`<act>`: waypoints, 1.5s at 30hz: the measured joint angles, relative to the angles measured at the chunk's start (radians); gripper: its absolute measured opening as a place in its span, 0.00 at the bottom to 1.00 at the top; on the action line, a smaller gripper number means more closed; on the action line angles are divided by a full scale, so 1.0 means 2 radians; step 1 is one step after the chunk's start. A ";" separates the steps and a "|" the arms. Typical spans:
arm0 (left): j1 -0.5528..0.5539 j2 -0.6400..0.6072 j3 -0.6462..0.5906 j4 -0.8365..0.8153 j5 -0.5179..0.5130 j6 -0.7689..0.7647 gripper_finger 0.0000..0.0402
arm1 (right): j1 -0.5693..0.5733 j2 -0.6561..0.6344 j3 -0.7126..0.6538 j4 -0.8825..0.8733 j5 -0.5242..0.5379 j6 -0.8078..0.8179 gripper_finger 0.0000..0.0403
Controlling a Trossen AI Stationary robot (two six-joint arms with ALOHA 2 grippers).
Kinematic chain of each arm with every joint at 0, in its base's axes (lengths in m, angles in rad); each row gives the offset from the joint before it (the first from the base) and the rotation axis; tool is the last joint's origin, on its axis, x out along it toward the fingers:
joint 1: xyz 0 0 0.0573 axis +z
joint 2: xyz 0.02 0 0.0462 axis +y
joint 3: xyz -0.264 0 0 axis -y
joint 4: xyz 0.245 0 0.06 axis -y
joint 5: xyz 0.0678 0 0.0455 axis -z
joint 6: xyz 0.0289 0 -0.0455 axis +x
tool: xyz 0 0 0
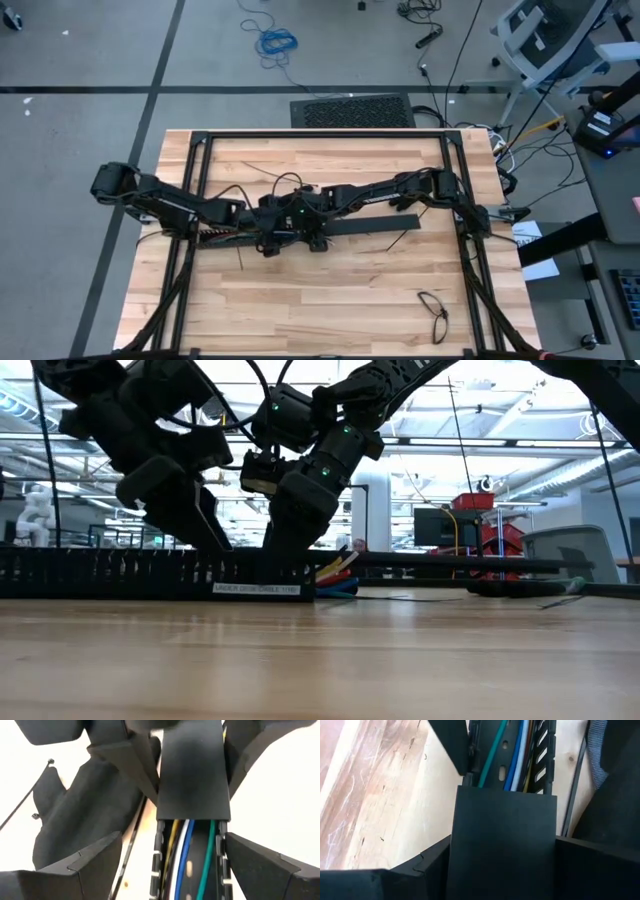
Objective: Ziptie cables
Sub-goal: Close the cable duct
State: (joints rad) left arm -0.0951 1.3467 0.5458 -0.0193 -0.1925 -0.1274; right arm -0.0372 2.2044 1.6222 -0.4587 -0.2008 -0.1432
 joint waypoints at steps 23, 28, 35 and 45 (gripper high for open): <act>-0.009 0.009 -0.003 -0.001 0.042 -0.072 0.85 | 0.000 0.000 -0.001 -0.003 -0.005 0.000 0.64; -0.009 0.024 -0.003 0.001 0.043 -0.077 0.85 | 0.000 0.000 -0.001 -0.003 -0.005 0.000 0.64; -0.009 0.058 -0.003 0.022 0.042 -0.074 0.85 | 0.000 0.000 -0.001 -0.002 -0.004 0.000 0.64; -0.010 0.085 -0.003 0.072 0.036 -0.077 0.85 | 0.000 -0.001 -0.001 -0.004 -0.003 0.000 0.64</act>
State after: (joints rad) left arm -0.1144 1.5168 0.5390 0.1251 -0.1201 -0.2808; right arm -0.0372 2.2028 1.6199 -0.4667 -0.2076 -0.1439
